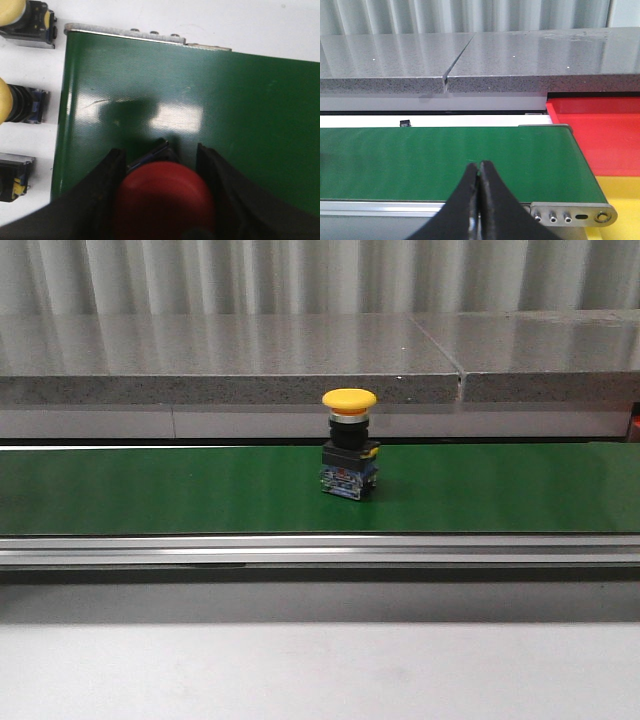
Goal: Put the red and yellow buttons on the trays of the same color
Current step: 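Grasp the red button with the left gripper and set it on the belt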
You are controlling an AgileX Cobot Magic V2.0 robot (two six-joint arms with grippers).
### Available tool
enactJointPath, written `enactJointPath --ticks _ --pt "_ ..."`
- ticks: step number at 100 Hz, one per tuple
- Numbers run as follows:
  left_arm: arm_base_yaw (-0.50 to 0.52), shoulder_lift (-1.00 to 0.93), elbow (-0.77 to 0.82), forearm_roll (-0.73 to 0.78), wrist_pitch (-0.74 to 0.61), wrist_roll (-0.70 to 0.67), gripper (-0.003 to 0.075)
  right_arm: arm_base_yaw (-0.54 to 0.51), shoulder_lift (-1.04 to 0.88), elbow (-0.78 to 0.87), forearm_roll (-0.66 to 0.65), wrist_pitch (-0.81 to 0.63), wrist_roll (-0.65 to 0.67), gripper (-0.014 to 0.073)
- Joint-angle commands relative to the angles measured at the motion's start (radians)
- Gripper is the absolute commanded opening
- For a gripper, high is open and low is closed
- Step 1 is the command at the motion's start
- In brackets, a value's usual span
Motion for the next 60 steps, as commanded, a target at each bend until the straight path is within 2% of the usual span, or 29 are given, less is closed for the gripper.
enactJointPath --ticks 1,12,17,22,46,60 --pt "-0.009 -0.036 -0.034 -0.006 -0.022 0.015 0.0249 0.0 0.001 0.001 -0.012 -0.082 0.002 -0.0067" --pt "-0.009 -0.036 -0.034 -0.006 -0.02 0.019 0.054 0.0 0.001 0.001 -0.012 -0.082 0.002 -0.0067" --pt "-0.009 -0.036 -0.035 -0.006 -0.018 0.024 0.0636 0.0 0.001 0.001 -0.012 -0.082 0.002 -0.0067" --pt "-0.009 -0.04 -0.037 -0.006 -0.018 0.037 0.0694 0.0 0.001 0.001 -0.012 -0.082 0.002 -0.0067" --pt "-0.009 -0.151 -0.039 -0.006 -0.033 0.043 0.0659 0.0 0.001 0.001 -0.012 -0.103 0.002 -0.0067" --pt "-0.009 -0.288 -0.016 -0.006 -0.103 0.043 0.0659 0.0 0.001 0.001 -0.012 -0.127 0.002 -0.0067"
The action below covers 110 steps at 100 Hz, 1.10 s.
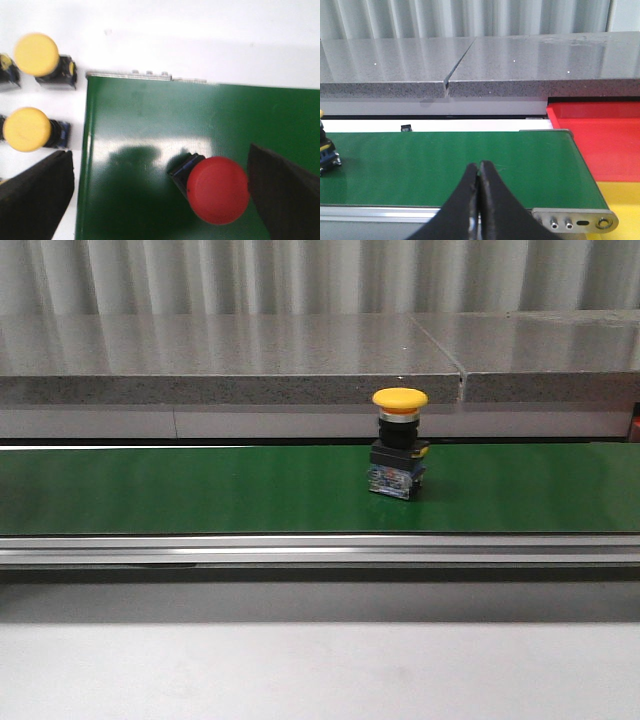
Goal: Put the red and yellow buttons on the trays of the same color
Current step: 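Grasp the red button with the left gripper and set it on the belt, then move the right gripper to the yellow button at the belt's end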
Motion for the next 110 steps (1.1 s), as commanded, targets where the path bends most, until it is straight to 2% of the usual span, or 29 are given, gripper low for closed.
enactJointPath --ticks 1,13,38,56,66,72,73,74,80,81,87,88,93,94,95,110 --pt "-0.007 -0.127 -0.005 -0.009 -0.087 0.004 0.0659 0.0 0.001 0.001 -0.012 -0.104 0.002 -0.0067" --pt "-0.007 -0.285 0.072 -0.011 -0.148 0.004 0.0659 0.0 0.001 -0.001 -0.012 -0.113 0.002 -0.0067" --pt "-0.007 -0.576 0.272 -0.011 -0.173 0.014 0.0658 0.0 0.002 -0.051 -0.011 -0.1 0.002 -0.0067" --pt "-0.007 -0.792 0.433 -0.013 -0.23 0.014 0.0629 0.0 0.004 -0.145 -0.011 0.018 0.002 -0.0067" --pt "-0.007 -0.902 0.507 -0.014 -0.255 0.014 0.0534 0.0 0.025 -0.206 -0.011 0.104 0.002 -0.0067" --pt "-0.007 -0.963 0.546 -0.014 -0.263 0.014 0.0424 0.0 0.057 -0.249 -0.011 0.149 0.002 -0.0067" --pt "-0.007 -0.969 0.55 -0.014 -0.263 0.014 0.0424 0.0 0.061 -0.253 -0.011 0.159 0.002 -0.0067" --pt "-0.007 -0.981 0.558 -0.014 -0.263 0.014 0.0386 0.0 0.07 -0.263 -0.011 0.164 0.002 -0.0067" --pt "-0.007 -1.025 0.584 -0.014 -0.268 0.014 0.0291 0.0 0.114 -0.305 -0.009 0.214 0.002 -0.0067" --pt "-0.007 -1.034 0.59 -0.014 -0.27 0.014 0.0249 0.0 0.127 -0.316 -0.008 0.22 0.002 -0.0067" --pt "-0.007 -1.067 0.612 -0.014 -0.275 0.014 0.0148 0.0 0.184 -0.366 0.008 0.287 0.002 -0.0067" --pt "-0.007 -1.073 0.616 -0.014 -0.277 0.014 0.0106 0.0 0.2 -0.38 0.014 0.296 0.002 -0.0067" --pt "-0.007 -1.089 0.627 -0.014 -0.279 0.014 0.0012 0.0 0.261 -0.433 0.034 0.367 0.002 -0.0067" --pt "-0.007 -1.092 0.627 -0.014 -0.279 0.014 0.0012 0.0 0.27 -0.441 0.037 0.388 0.002 -0.0067" --pt "-0.007 -1.095 0.63 -0.014 -0.279 0.014 -0.0023 0.0 0.29 -0.458 0.043 0.399 0.002 -0.0067" --pt "-0.007 -1.097 0.634 -0.014 -0.279 0.014 -0.002 0.0 0.491 -0.638 0.063 0.615 0.002 -0.0067"
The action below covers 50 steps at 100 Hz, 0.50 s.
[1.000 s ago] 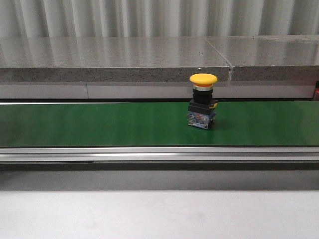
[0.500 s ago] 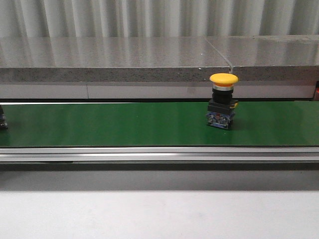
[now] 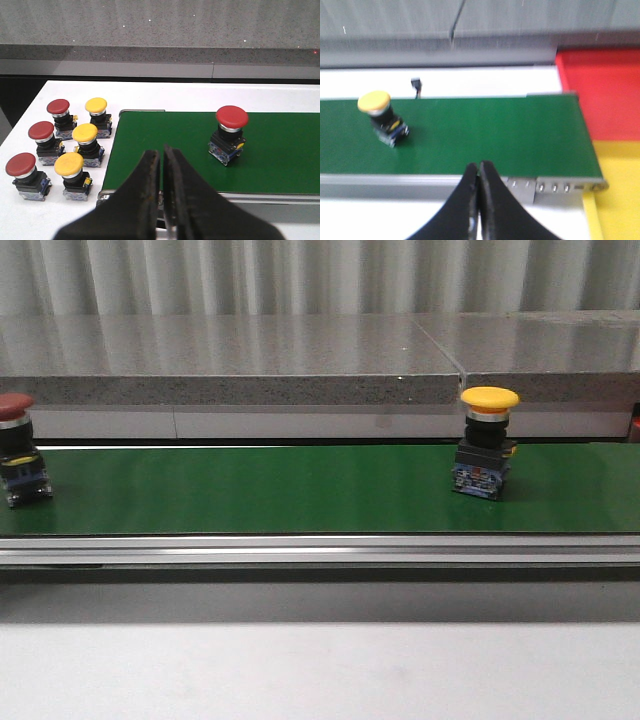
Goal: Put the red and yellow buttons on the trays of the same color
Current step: 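Move the right gripper to the yellow button at the belt's end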
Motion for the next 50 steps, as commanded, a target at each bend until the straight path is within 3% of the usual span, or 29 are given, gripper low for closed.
enactJointPath --ticks 1,32,39,50 --pt "-0.007 0.007 -0.027 -0.014 -0.085 -0.002 -0.002 0.0 0.124 -0.137 0.012 0.056 0.002 -0.0067" --pt "-0.007 0.007 -0.027 -0.014 -0.083 -0.002 -0.002 0.0 0.35 -0.296 0.015 0.074 0.002 -0.0035" --pt "-0.007 0.007 -0.027 -0.014 -0.083 -0.002 -0.002 0.0 0.373 -0.296 0.015 0.077 0.002 0.0055" --pt "-0.007 0.007 -0.027 -0.014 -0.083 -0.002 -0.002 0.0 0.392 -0.296 0.016 0.085 0.002 0.033"
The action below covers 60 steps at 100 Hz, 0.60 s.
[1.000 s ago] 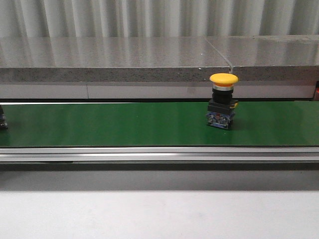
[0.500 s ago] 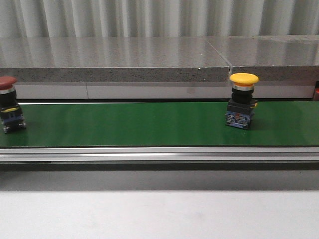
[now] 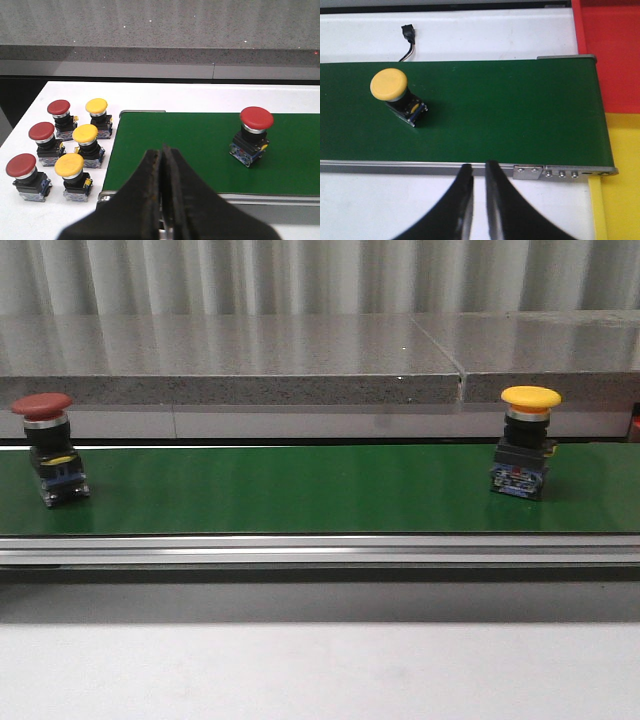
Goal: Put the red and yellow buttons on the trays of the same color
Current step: 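Move the right gripper to the yellow button at the belt's end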
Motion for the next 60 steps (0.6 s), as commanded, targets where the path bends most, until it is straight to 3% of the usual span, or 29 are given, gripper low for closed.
enactJointPath --ticks 1,13,35,60 --pt "-0.007 0.008 -0.027 -0.014 -0.081 -0.002 -0.002 0.0 0.015 -0.035 0.005 -0.054 0.002 0.0371" --pt "-0.007 0.008 -0.027 -0.014 -0.081 -0.002 -0.002 0.0 0.016 -0.035 0.029 -0.055 0.002 0.0673" --pt "-0.007 0.008 -0.027 -0.014 -0.081 -0.002 -0.002 0.0 0.081 -0.063 0.043 -0.06 -0.046 0.0636" --pt "-0.007 0.008 -0.027 -0.014 -0.081 -0.002 -0.002 0.0 0.324 -0.192 0.13 0.001 -0.176 0.0636"
